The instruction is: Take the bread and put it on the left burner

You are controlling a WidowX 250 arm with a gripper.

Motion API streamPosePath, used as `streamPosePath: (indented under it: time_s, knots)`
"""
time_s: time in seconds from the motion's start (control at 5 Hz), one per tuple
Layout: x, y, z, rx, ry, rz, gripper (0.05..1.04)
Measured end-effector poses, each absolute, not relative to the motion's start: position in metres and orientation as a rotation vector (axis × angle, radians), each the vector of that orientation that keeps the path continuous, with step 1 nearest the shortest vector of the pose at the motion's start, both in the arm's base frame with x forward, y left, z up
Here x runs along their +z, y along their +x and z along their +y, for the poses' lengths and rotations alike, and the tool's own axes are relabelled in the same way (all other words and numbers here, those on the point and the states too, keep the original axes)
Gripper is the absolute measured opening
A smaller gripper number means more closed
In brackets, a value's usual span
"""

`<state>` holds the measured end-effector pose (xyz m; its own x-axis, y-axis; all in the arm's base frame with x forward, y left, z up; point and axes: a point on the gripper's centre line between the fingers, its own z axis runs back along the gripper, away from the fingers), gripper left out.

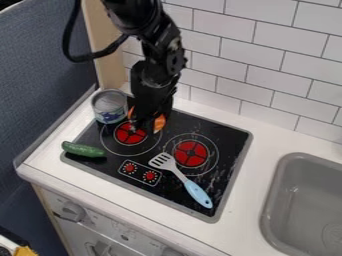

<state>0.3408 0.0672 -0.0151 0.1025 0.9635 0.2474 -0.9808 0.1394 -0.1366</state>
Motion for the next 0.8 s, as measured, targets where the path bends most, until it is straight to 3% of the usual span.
streamPosePath:
  time_s: [0.4,0.8]
  knots:
    - [-0.046,0.345,0.076,1.459,0.121,-0.250,0.578]
    - [-0.058,0.346,0.077,1.461,0.145,-0.218,0.578]
